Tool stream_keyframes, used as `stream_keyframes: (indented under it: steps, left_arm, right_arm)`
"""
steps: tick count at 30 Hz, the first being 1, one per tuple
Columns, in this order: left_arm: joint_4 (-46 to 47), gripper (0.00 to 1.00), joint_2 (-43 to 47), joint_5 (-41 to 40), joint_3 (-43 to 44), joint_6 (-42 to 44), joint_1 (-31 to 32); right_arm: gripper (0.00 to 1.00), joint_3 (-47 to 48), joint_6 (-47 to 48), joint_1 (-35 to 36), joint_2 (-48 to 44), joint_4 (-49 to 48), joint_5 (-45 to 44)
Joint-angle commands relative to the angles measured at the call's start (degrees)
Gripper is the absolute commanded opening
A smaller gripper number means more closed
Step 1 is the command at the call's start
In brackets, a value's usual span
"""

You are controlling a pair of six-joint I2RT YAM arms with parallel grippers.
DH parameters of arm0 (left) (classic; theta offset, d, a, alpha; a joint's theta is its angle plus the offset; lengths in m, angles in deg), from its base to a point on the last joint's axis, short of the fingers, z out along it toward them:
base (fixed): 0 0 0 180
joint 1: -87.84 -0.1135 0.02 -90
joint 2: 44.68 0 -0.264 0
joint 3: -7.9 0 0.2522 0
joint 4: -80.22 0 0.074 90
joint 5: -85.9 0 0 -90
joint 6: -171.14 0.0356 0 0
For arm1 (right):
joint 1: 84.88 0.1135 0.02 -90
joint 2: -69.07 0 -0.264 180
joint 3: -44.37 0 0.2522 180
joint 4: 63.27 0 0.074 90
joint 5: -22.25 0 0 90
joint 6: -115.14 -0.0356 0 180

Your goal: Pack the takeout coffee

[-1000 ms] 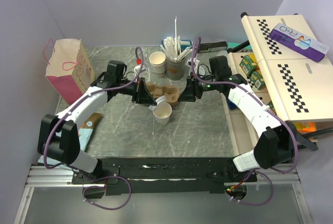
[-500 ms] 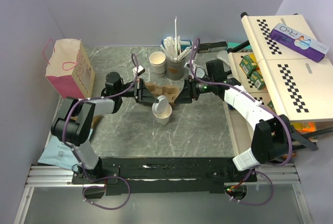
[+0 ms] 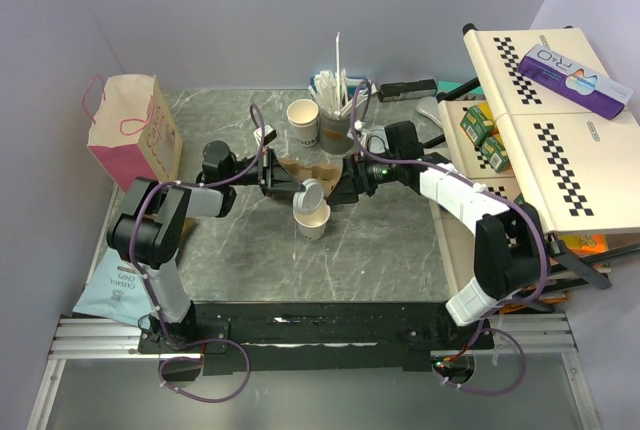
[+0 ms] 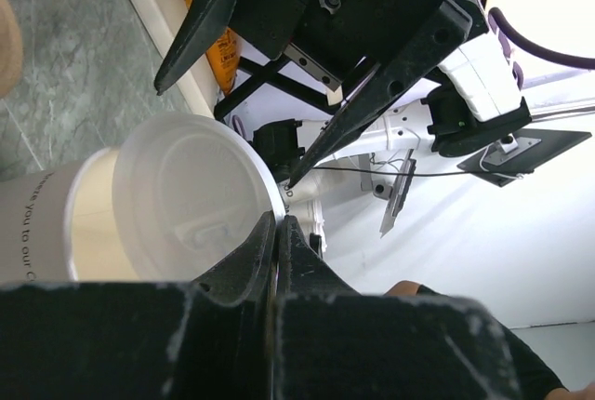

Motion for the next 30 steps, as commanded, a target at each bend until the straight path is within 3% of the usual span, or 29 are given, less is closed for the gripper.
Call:
stream_keyframes:
  steps: [1,14,30]
  left_arm:
    - [1.5,0.01,-0.9,0.0,0.3,0.3,-0.6]
    - [-10.1,0.05,0.7,-0.2,-1.1,10.7,-2.6]
    - [-21.1,0.24,3.3,-1.1,0.4,18.4,-2.7]
  right_arm:
    - [1.00,2.0,-0.9,1.7,2.9,-4.4,-1.9]
    - [1.00,3.8,-1.2,4.4,6.0,-6.0,-4.4]
    - [1.00,4.4,-1.3,5.2,6.7,-5.5,-6.1]
